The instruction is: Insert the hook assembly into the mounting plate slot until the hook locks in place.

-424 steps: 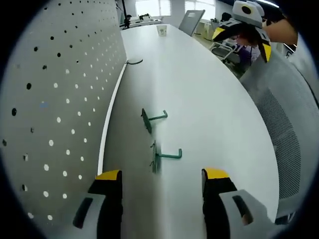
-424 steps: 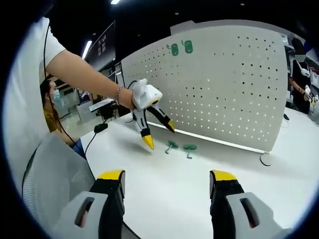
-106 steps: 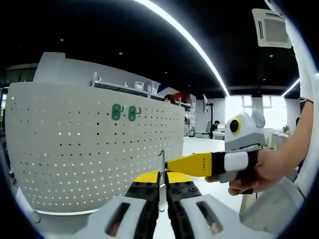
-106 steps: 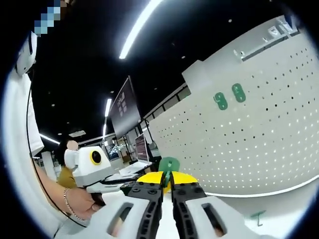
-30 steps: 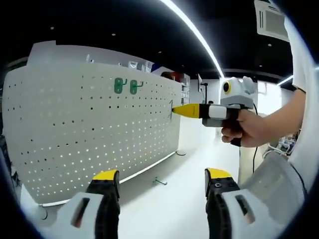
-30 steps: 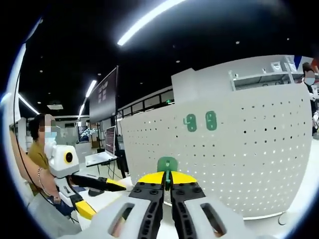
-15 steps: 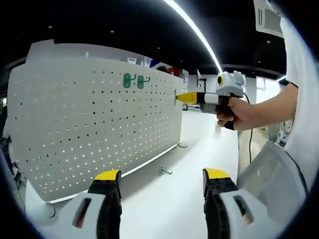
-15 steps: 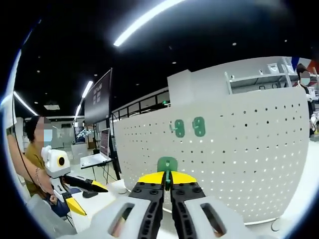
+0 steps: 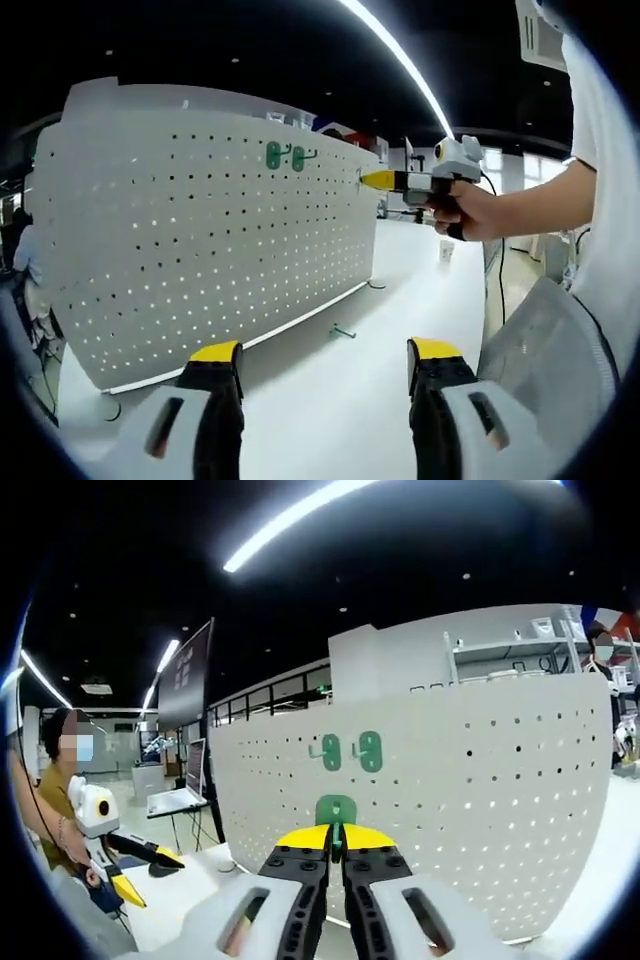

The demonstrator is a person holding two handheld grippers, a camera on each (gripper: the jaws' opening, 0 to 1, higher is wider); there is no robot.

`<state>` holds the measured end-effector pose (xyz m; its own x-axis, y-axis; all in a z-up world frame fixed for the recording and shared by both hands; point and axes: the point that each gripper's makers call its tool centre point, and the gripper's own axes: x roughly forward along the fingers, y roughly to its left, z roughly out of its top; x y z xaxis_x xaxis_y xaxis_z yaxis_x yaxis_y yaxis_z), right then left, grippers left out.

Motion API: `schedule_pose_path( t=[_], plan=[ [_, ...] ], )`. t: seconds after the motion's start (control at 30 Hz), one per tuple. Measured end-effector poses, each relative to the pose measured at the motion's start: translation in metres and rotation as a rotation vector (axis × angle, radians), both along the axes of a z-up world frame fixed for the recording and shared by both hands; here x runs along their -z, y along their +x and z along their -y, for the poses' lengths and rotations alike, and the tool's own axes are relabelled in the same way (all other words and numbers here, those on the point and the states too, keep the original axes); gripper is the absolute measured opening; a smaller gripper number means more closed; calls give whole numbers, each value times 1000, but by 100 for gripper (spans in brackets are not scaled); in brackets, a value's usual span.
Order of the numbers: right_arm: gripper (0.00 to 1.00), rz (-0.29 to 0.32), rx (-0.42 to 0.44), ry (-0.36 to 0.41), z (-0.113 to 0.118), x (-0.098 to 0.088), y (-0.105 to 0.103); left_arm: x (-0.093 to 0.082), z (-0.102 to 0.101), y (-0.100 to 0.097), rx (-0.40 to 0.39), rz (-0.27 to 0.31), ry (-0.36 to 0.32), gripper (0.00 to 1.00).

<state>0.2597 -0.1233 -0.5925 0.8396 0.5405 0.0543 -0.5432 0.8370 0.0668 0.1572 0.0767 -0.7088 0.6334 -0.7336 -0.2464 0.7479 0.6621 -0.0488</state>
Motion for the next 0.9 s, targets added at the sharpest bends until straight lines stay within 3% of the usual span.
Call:
schedule_pose_path(
  t=[0.9],
  plan=[
    [1,57,144,-70,32,-24,43,24,-19,-18,-40,-46,28,68]
  ],
)
